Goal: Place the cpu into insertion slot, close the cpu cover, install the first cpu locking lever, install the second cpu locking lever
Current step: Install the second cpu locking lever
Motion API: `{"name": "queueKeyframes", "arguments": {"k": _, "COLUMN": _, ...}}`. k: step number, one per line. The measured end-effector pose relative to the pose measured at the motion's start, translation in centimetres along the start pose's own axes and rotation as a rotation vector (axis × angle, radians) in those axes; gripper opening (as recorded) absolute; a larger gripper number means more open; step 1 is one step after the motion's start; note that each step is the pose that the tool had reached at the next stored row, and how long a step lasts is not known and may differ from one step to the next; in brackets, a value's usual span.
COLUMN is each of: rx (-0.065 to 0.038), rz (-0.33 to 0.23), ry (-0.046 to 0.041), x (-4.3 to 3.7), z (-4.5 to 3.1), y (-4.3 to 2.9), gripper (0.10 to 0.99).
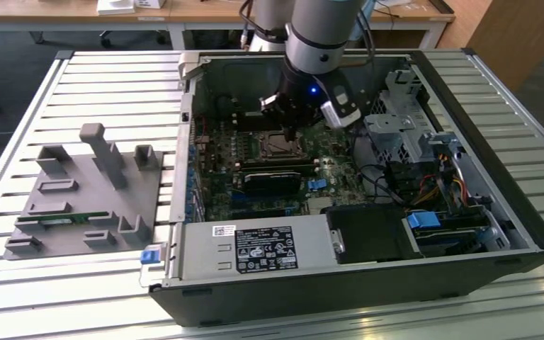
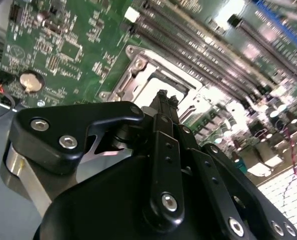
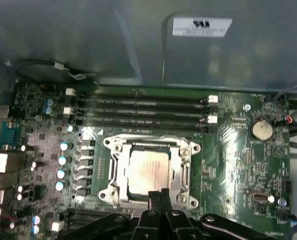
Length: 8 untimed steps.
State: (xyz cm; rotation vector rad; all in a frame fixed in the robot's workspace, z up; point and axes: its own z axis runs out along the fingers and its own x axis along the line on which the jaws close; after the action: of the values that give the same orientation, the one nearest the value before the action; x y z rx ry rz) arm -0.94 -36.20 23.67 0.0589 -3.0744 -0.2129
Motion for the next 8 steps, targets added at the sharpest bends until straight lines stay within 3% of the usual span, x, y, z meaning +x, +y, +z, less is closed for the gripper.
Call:
{"name": "queueKeyframes", "arguments": {"k": 3, "rx": -0.017, "rz": -0.001, "ry": 0.0023, "x": 0.0, "z": -0.06, "y": -0.41, "gripper": 0.106}}
{"name": "queueKeyframes", "arguments": {"k": 6, "rx": -0.041, "rz": 0.0, "ry": 0.0135, "x": -0.1, "z": -0.08, "y": -0.54, "gripper": 0.106}}
{"name": "queueKeyframes", "arguments": {"k": 8, "rx": -0.046, "rz": -0.001, "ry": 0.0139, "x": -0.1, "z": -0.09, "y": -0.59, "gripper": 0.106}}
